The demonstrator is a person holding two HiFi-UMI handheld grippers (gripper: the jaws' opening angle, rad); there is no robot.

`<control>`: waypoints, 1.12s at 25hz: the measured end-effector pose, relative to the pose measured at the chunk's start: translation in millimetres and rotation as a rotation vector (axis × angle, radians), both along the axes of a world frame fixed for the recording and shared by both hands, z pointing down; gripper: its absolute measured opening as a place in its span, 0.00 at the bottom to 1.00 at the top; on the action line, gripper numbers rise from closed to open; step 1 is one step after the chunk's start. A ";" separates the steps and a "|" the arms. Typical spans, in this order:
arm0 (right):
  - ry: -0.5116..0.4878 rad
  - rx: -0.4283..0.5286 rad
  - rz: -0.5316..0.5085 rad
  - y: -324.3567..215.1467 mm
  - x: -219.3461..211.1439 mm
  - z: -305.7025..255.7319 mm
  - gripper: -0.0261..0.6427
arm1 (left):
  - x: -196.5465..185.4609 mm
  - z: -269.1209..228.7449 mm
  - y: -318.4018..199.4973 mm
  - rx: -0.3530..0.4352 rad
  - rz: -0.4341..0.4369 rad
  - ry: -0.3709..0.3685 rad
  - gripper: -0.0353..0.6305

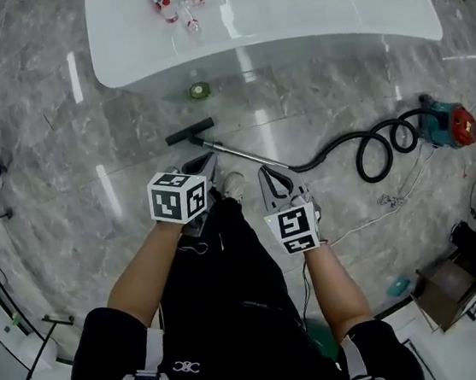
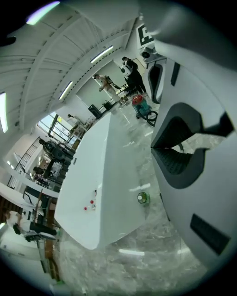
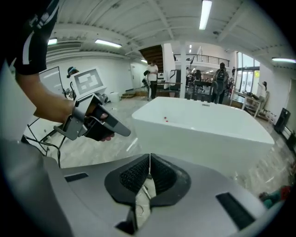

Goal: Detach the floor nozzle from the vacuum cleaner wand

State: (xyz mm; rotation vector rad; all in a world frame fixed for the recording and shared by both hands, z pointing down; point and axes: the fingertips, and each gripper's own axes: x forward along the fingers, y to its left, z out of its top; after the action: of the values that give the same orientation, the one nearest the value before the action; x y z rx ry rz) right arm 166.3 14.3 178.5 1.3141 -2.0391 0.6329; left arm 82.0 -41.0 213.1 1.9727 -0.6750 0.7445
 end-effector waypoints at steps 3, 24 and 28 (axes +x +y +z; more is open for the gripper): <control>-0.002 -0.075 -0.046 4.0 -13.6 72.4 0.07 | -7.8 61.4 -3.3 -0.032 -0.039 0.005 0.07; 0.141 -0.276 -0.281 -2.0 -98.9 505.3 0.07 | -105.3 372.6 37.1 -0.145 -0.111 -0.137 0.07; 0.214 -0.289 -0.324 -1.6 -99.8 570.4 0.07 | -126.9 393.9 36.7 -0.153 -0.159 -0.142 0.07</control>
State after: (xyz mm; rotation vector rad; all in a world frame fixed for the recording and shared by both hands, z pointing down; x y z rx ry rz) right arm 66.5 12.7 748.9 0.8247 -1.8487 0.5833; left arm -44.9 -4.3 606.9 1.7180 -0.8250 0.8183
